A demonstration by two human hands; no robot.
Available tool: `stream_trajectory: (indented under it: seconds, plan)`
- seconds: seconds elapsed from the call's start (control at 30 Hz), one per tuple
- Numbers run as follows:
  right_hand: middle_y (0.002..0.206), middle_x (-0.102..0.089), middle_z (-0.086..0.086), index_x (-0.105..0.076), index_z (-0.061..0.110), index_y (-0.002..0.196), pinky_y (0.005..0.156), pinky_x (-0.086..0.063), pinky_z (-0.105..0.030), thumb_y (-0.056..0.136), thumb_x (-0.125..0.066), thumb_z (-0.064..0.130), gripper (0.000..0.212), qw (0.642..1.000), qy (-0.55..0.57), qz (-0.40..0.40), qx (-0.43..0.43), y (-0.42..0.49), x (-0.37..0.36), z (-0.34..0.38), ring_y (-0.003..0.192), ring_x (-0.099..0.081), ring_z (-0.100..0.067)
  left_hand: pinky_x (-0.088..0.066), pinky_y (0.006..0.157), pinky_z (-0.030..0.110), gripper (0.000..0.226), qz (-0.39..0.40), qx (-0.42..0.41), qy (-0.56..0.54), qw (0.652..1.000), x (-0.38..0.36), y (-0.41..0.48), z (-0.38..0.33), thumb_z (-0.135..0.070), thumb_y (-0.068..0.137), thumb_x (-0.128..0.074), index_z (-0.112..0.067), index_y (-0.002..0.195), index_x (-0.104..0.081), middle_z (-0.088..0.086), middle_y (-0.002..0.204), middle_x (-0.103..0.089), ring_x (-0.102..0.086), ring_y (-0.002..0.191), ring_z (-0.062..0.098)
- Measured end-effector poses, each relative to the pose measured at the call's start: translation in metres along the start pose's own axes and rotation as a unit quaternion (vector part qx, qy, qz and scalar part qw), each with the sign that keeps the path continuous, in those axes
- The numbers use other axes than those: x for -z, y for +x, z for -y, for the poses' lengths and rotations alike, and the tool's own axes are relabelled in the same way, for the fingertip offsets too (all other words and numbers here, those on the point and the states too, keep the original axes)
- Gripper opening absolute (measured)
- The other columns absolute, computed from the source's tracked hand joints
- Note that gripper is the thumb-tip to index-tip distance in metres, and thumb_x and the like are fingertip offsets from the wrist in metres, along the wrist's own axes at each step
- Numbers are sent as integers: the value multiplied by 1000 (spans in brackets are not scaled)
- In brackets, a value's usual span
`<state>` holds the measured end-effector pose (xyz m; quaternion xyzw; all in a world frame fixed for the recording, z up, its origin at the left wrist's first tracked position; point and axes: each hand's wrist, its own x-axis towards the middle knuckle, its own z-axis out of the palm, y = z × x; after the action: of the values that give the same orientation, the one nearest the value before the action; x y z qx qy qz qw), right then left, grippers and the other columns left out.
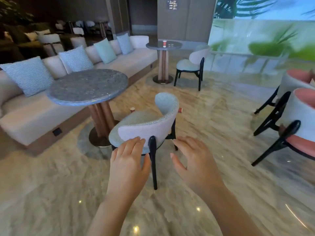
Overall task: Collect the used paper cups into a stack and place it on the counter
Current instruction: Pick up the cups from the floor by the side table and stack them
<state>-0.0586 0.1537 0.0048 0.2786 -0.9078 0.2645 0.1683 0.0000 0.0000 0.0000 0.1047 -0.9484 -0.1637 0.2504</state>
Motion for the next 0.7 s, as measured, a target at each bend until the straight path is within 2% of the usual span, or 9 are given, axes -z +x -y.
stream_trajectory:
  seconds: [0.07,0.17,0.33,0.53,0.7]
  plan:
    - [110,-67,-5,-66,11,106,90,-45,-44,78,-63,24,31,1000,0,-9,-24,21,-9,-5,105,-60,-27,-47,84,46,41,-18,-30,-25,999,-13,27,10,-1,66,-79,-2,106,-68,14,108,-69,-65,99,34]
    - [119,-63,-3,-64,13,111,97,-37,-41,80,-66,22,32,997,-11,13,-79,46,-15,-25,114,-54,-24,-46,85,46,41,9,-55,-38,998,-39,65,13,-2,65,-80,-1,104,-68,14,106,-70,-66,97,34]
    - [115,-65,-7,-65,9,109,92,-42,-42,78,-68,17,32,991,-49,10,-123,84,-17,-74,111,-57,-29,-45,89,45,38,67,-78,-87,991,-89,118,-1,-2,72,-76,0,108,-66,14,110,-68,-64,103,32]
    - [124,-60,-5,-60,12,117,98,-40,-46,85,-62,24,35,987,-47,4,-155,139,-19,-167,118,-52,-24,-39,94,37,38,84,-82,-112,987,-161,196,-42,-7,80,-69,-5,118,-62,9,118,-64,-59,110,28]
    - [124,-60,-5,-59,12,118,98,-40,-47,86,-60,26,35,987,-49,-7,-155,196,-2,-256,119,-52,-25,-43,95,46,39,105,-94,-109,984,-215,270,-102,-9,82,-65,-4,121,-59,12,121,-62,-57,113,31]
